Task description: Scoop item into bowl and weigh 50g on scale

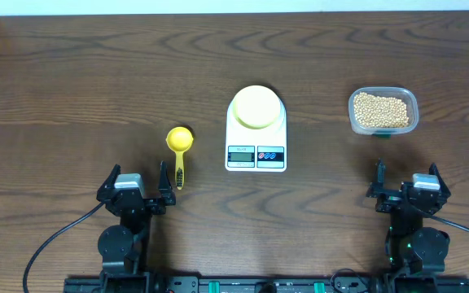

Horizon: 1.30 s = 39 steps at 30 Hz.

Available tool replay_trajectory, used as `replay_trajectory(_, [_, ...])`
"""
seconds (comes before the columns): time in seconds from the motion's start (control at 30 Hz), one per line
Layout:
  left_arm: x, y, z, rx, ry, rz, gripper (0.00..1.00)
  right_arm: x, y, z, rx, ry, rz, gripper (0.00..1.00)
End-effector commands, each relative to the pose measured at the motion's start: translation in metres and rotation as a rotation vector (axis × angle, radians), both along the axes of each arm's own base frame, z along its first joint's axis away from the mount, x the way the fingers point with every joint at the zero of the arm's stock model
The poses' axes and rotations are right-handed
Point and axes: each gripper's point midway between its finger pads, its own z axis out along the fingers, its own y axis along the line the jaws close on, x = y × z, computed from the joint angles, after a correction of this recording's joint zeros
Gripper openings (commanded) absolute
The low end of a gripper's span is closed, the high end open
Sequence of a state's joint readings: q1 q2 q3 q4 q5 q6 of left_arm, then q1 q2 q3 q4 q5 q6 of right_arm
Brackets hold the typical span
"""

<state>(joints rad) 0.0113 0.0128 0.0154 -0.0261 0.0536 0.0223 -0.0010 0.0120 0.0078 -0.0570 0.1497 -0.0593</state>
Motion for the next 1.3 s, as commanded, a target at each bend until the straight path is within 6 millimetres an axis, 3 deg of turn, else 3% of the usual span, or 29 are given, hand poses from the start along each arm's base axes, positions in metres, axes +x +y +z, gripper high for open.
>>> replay_trajectory(0.0, [-0.001, 0.003, -0.014, -0.007, 0.047, 0.019, 0.98, 0.000, -0.001, -0.001, -0.009, 0.002, -0.004, 0.99])
replay_trajectory(1.0, [-0.001, 0.004, -0.014, -0.007, 0.046, 0.025, 0.98, 0.000, -0.001, -0.001, -0.009, 0.002, -0.004, 0.99])
replay_trajectory(1.17, [-0.001, -0.006, -0.012, -0.077, 0.039, -0.029, 0.98, 0.000, -0.001, -0.001, -0.009, 0.002, -0.004, 0.99])
replay_trajectory(1.27, [-0.002, -0.023, -0.006, -0.089, 0.018, -0.125, 0.98, 0.000, -0.001, -0.001, -0.009, 0.002, -0.004, 0.99])
